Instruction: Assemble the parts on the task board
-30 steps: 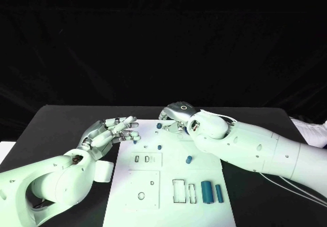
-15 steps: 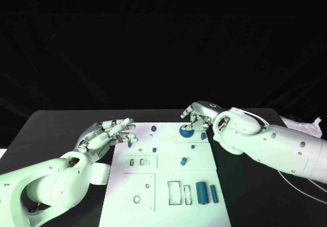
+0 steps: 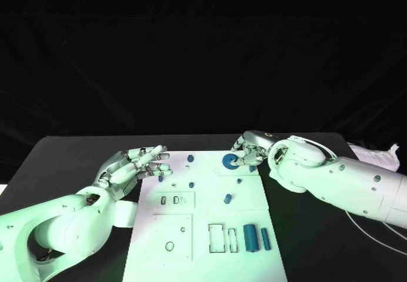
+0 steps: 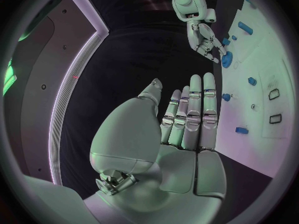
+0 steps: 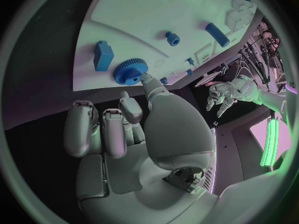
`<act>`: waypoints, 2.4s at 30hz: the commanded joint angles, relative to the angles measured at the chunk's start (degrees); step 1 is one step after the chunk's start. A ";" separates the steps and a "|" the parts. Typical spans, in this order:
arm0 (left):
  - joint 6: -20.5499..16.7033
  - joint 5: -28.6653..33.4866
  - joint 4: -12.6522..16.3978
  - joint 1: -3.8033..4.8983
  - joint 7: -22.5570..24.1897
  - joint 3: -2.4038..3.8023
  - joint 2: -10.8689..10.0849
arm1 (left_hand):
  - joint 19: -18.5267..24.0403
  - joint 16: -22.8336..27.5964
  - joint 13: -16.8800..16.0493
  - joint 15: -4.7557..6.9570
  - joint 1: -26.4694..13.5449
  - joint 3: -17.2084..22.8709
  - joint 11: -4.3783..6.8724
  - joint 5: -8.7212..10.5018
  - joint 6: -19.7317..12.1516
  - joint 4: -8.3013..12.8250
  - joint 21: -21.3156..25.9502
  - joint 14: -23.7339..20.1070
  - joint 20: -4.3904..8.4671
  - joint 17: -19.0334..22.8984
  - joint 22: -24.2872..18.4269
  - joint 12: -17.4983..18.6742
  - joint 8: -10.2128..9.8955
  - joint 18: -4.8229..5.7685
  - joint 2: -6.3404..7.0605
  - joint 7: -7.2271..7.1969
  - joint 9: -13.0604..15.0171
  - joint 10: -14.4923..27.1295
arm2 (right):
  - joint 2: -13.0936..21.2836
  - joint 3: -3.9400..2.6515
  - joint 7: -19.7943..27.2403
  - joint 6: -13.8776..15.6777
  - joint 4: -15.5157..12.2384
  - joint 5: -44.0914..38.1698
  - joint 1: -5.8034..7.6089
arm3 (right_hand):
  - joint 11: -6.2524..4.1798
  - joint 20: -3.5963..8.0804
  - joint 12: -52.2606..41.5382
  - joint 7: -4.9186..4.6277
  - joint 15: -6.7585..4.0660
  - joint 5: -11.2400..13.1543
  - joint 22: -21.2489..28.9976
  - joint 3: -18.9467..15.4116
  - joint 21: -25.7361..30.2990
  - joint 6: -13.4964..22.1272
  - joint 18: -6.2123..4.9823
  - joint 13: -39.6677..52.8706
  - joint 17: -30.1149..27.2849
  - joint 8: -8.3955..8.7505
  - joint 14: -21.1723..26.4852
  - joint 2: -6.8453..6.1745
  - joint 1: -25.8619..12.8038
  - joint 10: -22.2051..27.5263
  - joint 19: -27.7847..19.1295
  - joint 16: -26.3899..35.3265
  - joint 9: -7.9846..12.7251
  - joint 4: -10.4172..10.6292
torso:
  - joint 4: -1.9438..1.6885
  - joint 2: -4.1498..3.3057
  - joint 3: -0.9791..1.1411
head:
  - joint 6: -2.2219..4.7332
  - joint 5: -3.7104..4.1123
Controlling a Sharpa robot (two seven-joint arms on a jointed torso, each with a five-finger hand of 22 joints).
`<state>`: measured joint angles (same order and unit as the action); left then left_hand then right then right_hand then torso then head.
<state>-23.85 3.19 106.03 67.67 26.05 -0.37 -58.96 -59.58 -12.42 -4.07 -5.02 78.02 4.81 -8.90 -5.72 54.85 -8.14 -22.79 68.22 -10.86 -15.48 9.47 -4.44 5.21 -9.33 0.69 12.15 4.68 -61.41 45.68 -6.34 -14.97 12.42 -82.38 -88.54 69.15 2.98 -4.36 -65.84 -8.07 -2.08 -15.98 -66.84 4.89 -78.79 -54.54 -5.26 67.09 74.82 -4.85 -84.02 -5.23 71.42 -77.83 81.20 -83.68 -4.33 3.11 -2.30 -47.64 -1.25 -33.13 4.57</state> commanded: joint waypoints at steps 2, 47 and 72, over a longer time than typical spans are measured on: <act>1.42 0.09 -0.06 0.05 0.15 0.03 0.18 | -0.04 0.39 0.02 -0.20 -0.21 -0.05 0.04 -0.13 -0.36 0.35 -0.26 0.08 -0.24 -0.08 -0.10 0.30 -0.24 -1.04 -0.36 0.09 -0.08 0.29 | -0.42 -0.03 -1.17 -2.66 0.28 -0.57 -0.20 | -0.02 0.06 -1.93 -0.05 0.56 -0.24 -1.14 -0.58 -0.66 -0.22 1.08 2.05 1.67 -0.61 -3.73 0.15 1.05 -0.83 0.70 -0.68 -0.11 0.16 | -0.10 -0.04 -0.04 | -0.33 -0.08; 1.76 -0.06 -0.98 0.02 0.11 0.02 0.86 | -0.03 0.49 -0.02 -0.20 -0.18 0.04 0.05 -0.15 -0.27 0.45 -0.27 0.09 -0.25 -0.23 -0.11 0.32 -0.27 -1.06 -0.54 0.09 -0.08 0.20 | -3.66 -0.04 -1.47 9.85 -7.04 -13.34 -1.72 | -1.85 1.33 -18.29 2.08 -0.89 1.06 -9.36 4.62 -5.04 -7.73 2.53 17.89 7.46 -3.46 -4.53 3.88 4.84 -9.02 3.56 -3.25 -2.06 -0.92 | -0.09 -0.09 -0.11 | -0.67 -1.21; 2.02 -0.15 -1.29 0.03 0.15 0.02 1.26 | -0.03 0.52 -0.03 -0.20 -0.20 0.04 0.05 -0.14 -0.23 0.47 -0.27 0.09 -0.25 -0.27 -0.12 0.32 -0.28 -1.06 -0.57 0.08 -0.08 0.15 | -15.61 0.96 -0.05 7.89 1.80 -13.64 -2.01 | -1.63 1.27 -18.24 1.80 -0.75 1.23 -9.96 5.61 -5.32 -7.20 2.65 17.94 7.62 -2.66 -4.55 3.57 4.33 -8.99 3.77 -3.30 -2.09 -0.93 | -0.36 -0.23 -0.15 | -0.82 -2.36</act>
<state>-23.12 3.23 104.63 67.66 25.72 -0.38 -57.80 -59.58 -12.16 -4.07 -5.02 78.02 4.94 -8.90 -5.72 54.85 -8.02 -22.79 68.22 -10.86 -15.70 9.43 -4.44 5.21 -9.33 0.69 12.15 4.68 -61.41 30.26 -5.39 -15.48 21.18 -80.93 -101.50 67.17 1.60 -3.29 -83.98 -7.34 -2.57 -14.76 -74.93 9.98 -83.89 -60.22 -3.49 74.92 74.91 -7.66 -83.93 -1.62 76.20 -84.00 83.81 -86.67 -5.17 2.12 -2.73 -47.89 -1.35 -33.89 2.37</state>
